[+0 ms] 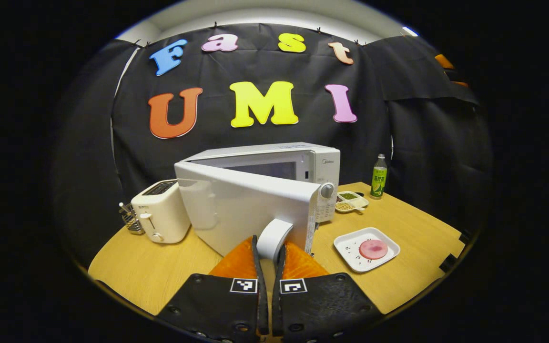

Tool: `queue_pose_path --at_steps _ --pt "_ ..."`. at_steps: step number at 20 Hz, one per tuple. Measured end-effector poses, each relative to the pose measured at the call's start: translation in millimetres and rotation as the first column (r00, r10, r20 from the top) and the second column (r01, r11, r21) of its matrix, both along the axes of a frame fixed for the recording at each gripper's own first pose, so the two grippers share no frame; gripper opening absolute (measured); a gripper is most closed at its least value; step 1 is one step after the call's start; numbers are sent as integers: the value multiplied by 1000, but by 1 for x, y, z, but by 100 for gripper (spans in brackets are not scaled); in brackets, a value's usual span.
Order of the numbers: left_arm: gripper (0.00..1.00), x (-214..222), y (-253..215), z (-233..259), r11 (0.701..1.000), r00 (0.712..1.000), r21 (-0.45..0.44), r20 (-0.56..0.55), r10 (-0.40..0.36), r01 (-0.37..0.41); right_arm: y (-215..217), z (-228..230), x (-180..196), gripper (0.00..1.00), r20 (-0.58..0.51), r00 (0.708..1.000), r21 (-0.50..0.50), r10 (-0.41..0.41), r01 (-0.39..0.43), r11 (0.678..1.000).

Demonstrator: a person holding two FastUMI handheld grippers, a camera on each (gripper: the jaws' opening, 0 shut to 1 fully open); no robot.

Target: Open the microwave oven with the left hand, put the food in, and close the microwave oven.

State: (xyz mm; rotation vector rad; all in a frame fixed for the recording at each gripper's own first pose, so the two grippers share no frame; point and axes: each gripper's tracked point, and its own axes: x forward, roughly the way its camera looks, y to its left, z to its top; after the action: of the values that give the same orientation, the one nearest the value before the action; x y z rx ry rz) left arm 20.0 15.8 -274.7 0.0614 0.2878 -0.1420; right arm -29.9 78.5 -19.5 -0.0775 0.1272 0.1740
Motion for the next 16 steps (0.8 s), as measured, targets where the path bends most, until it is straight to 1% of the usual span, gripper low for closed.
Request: queue_pose_path --at_steps 1,2,3,4,5,6,7,8,9,10,11,12,13,14,15,16 --pt "6 -5 10 1 1000 1000 11 0 17 -17 7 0 -1 100 -1 1000 2 13 -13 1000" --pt "8 -11 20 -1 999 999 8 -4 37 -37 13 -1 -1 96 -3 1000 3 24 -24 1000" --pt "6 -16 31 0 998 998 7 -8 67 -66 18 -1 -2 96 -2 999 4 33 -33 999" --pt "20 -21 43 0 995 995 9 -10 94 -94 23 -2 -4 100 -1 999 5 40 -40 999" --pt "32 -23 51 0 993 993 11 -6 115 -115 27 -1 -5 100 0 999 7 49 -49 999" --pt "41 -27 57 0 991 991 15 -9 134 -134 31 -2 -6 96 0 998 4 56 -56 998" --pt "54 -30 67 1 987 987 20 -6 158 -158 34 -2 -8 96 2 998 0 64 -64 998" --pt "60 -33 76 1 984 984 24 -8 176 -176 36 -2 -8 96 4 998 -3 66 -66 998" --pt "81 -34 83 2 982 982 23 -8 188 -188 37 -3 -8 96 3 997 -4 71 -71 997" --pt "89 -36 86 1 982 982 20 -13 189 -189 39 -5 -9 96 0 997 -3 74 -74 997" --pt "98 -39 91 2 980 980 35 -13 198 -197 41 -6 -10 96 -3 997 0 78 -78 997" --pt "97 -43 97 3 977 979 55 -9 206 -205 43 -9 -9 96 -7 997 5 82 -82 997" --pt "89 -47 105 3 975 977 66 -9 214 -213 45 -10 -9 96 -8 996 11 86 -86 996" --pt "96 -51 112 4 972 974 68 -8 225 -224 47 -13 -9 96 -12 996 17 91 -90 996" --pt "96 -56 120 4 969 971 68 -13 238 -237 50 -15 -9 96 -17 995 24 98 -98 995" --pt "89 -61 129 5 965 967 73 -14 253 -251 52 -19 -8 96 -20 994 32 104 -103 994"
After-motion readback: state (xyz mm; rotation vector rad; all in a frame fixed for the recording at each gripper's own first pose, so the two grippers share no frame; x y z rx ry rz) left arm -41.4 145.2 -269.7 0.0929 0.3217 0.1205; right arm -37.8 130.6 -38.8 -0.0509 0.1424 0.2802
